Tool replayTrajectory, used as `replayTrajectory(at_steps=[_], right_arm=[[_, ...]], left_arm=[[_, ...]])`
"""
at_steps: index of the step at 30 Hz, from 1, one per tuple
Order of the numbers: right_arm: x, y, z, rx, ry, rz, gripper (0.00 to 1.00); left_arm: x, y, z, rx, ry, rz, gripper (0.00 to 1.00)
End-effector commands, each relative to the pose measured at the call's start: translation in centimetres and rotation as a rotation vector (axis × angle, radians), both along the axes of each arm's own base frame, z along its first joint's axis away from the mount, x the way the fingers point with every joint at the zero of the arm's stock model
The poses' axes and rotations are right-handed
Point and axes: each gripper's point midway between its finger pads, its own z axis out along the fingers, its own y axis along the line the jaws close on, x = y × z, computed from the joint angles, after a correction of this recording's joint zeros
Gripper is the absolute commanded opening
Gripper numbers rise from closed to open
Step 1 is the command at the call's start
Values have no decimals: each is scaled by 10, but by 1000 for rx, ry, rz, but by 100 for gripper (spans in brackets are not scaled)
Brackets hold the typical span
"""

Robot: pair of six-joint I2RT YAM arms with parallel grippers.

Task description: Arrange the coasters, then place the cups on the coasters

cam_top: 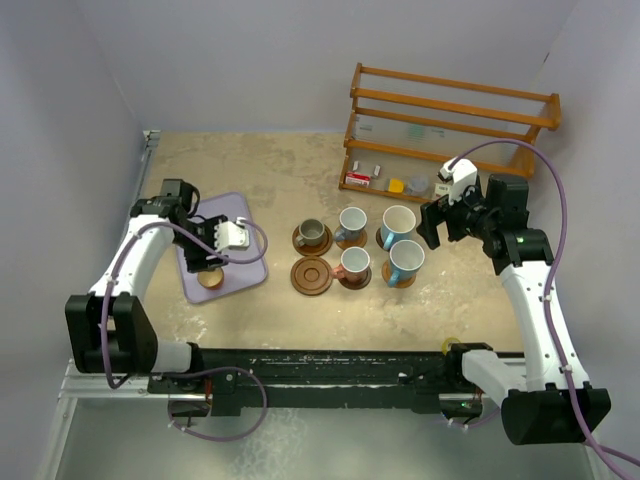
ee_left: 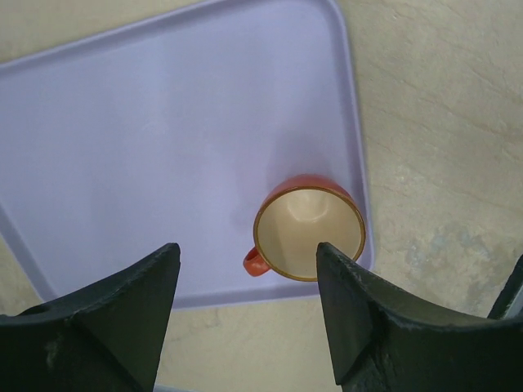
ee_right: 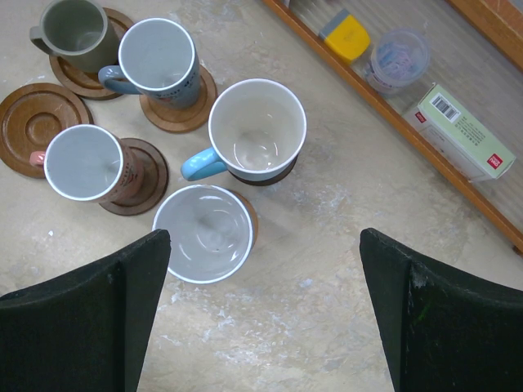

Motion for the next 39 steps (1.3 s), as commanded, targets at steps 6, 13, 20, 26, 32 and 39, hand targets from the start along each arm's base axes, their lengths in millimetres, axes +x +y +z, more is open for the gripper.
replayTrajectory(at_steps=[6,13,20,26,32,39], right_arm=[[0,4,8,14,-30,14,100],[1,3,6,13,-25,12,100],[2,2,4,10,-16,7,100],[3,2,2,5,-14,5,100],[3,2,1,4,-10,5,100],[4,1,1,3,-9,1,100]], left_arm=[[-12,-5,-30,25,45,-434,65],[-11,-2,-48,45,79,-535,64],[-11,-8,-60,80,107,-589,54],[-15,-11,-66,129,140,-622,43],[-20,-10,-66,155,160,-653,32],[-26,-11,-60,152,179,-648,9]])
